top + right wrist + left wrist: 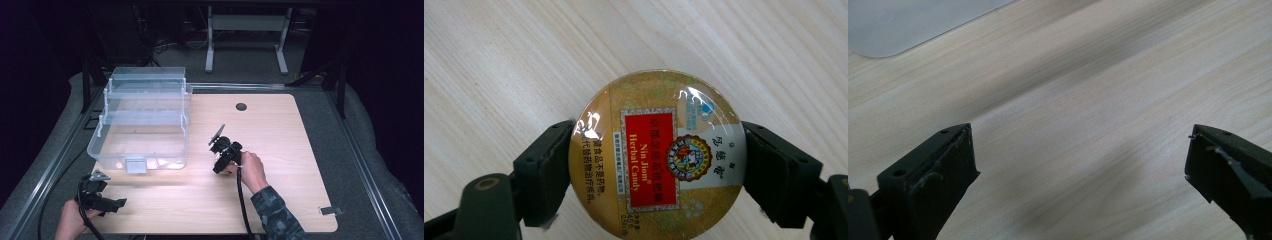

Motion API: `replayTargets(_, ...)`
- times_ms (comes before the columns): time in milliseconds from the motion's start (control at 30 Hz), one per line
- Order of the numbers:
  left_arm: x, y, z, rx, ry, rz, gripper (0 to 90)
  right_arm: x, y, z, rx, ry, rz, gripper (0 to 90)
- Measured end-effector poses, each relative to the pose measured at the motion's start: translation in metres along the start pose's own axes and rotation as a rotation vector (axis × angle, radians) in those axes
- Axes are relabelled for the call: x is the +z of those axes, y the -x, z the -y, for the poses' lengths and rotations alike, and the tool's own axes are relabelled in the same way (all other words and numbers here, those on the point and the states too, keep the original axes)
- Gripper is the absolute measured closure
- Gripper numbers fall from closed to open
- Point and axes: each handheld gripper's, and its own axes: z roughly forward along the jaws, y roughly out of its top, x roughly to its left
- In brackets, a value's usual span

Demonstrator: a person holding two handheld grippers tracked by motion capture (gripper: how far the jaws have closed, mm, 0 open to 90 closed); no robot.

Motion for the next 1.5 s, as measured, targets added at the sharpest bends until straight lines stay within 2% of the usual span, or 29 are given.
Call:
replayTargets(433, 0.001, 0.002, -0.001, 0.013, -0.005, -0.005, 0.2, -0.013, 0.018, 0.021, 0.051, 0.009, 0.019, 19.8)
replayTargets(700, 0.0, 0.001, 0.001, 0.005, -0.004, -0.009, 0.2, -0.022, 0.032, 0.037, 0.091, 0.004, 0.046, 19.9)
replayTargets(767, 0.0, 0.001, 0.001, 0.007, -0.005, -0.008, 0.2, -0.025, 0.037, 0.042, 0.106, 0.009, 0.052, 19.9)
replayTargets(800, 0.001, 0.002, 0.001, 0.006, -0.003, -0.009, 0.2, -0.027, 0.04, 0.045, 0.113, 0.017, 0.039, 19.9)
replayTargets(867, 0.001, 0.003, 0.001, 0.008, -0.005, -0.006, 0.2, -0.03, 0.044, 0.049, 0.122, -0.003, 0.071, 19.9)
replayTargets(967, 0.002, 0.004, 0.001, 0.009, -0.007, -0.002, 0.2, -0.033, 0.055, 0.059, 0.146, -0.017, 0.089, 19.9)
replayTargets(1000, 0.002, 0.004, 0.001, 0.01, -0.009, -0.002, 0.2, -0.033, 0.055, 0.059, 0.146, -0.017, 0.089, 19.9)
replayTargets(1033, 0.003, 0.004, 0.002, 0.008, -0.01, 0.0, 0.3, -0.032, 0.059, 0.062, 0.158, 0.004, 0.056, 19.9)
replayTargets(1067, 0.004, 0.005, 0.002, 0.008, -0.012, 0.002, 0.2, -0.033, 0.063, 0.066, 0.168, 0.011, 0.051, 19.9)
replayTargets(1133, 0.004, 0.004, 0.002, 0.013, -0.021, 0.002, 0.2, -0.035, 0.068, 0.071, 0.185, -0.01, 0.089, 19.9)
replayTargets(1167, 0.004, 0.004, 0.002, 0.011, -0.023, 0.001, 0.3, -0.036, 0.071, 0.073, 0.192, -0.012, 0.092, 19.9)
replayTargets(1300, 0.003, 0.004, 0.0, 0.013, -0.021, 0.0, 0.2, -0.038, 0.082, 0.082, 0.218, -0.017, 0.093, 19.9)
replayTargets(1333, 0.002, 0.004, -0.001, 0.014, -0.021, 0.003, 0.2, -0.038, 0.09, 0.088, 0.241, -0.008, 0.08, 19.9)
replayTargets(1467, 0.003, 0.005, -0.003, 0.02, -0.021, 0.005, 0.2, -0.037, 0.101, 0.097, 0.272, -0.026, 0.09, 19.9)
replayTargets(1500, 0.004, 0.005, -0.003, 0.021, -0.023, 0.006, 0.2, -0.036, 0.109, 0.103, 0.295, -0.024, 0.079, 19.9)
